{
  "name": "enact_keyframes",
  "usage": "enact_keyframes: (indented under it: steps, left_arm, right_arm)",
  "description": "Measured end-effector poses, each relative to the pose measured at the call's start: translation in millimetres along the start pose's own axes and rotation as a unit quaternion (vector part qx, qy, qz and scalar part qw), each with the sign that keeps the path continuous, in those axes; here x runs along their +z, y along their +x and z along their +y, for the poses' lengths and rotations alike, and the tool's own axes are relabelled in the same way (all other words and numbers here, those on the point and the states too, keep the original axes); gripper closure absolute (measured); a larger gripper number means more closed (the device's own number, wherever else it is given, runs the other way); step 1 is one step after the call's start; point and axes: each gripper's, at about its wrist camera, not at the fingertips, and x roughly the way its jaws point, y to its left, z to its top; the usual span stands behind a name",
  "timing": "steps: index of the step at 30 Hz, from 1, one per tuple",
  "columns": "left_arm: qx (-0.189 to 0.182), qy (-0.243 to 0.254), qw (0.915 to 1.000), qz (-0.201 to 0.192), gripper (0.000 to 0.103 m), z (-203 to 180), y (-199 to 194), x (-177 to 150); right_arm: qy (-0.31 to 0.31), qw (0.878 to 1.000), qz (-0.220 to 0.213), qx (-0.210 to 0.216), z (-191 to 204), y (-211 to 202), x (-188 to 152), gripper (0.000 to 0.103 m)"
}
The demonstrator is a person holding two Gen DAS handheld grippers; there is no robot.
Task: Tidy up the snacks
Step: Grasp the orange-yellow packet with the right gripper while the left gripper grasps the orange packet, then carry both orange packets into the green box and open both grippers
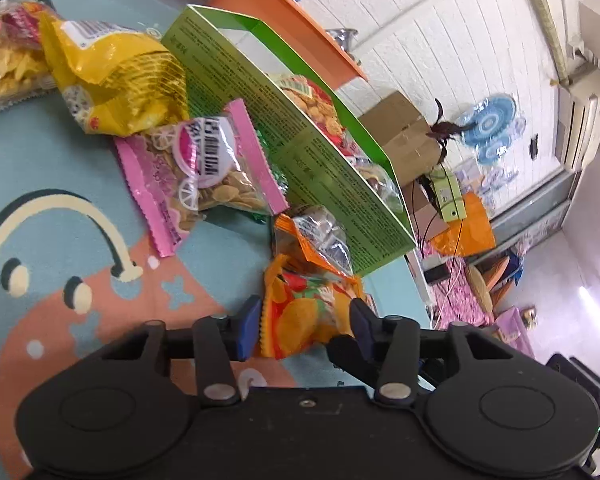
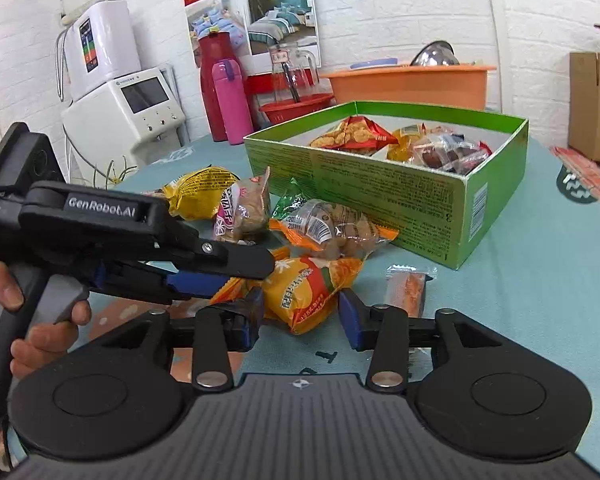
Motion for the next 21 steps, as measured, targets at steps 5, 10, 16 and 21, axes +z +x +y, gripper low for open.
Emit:
enact_keyframes:
  steps: [5, 10, 16, 21]
  left_arm:
    - [0.0, 0.017, 0.9998, -0.009, 0.038, -7, -9, -4]
    - [-0.015, 0.039, 0.9987, -0.028, 0.038, -25, -28, -3]
    - [-0.036, 0.076, 0.9946, -0.06, 0.038, -56, -39, 21]
    - [-0.044, 0.095, 0.9915, -0.077, 0.038, -73, -30, 47]
  right_arm:
    - [-0.004, 1.0, -0.009, -0.009, 7, -9, -3, 0.045]
    - [-0.022, 0.999, -0.037, -0.009, 18, -31, 4, 0.05]
    - [-0.037, 0.995, -0.091, -0.017, 18, -46, 30, 0.05]
    - [-0.04, 0.991, -0.124, -0.031, 9, -42, 54, 0.05]
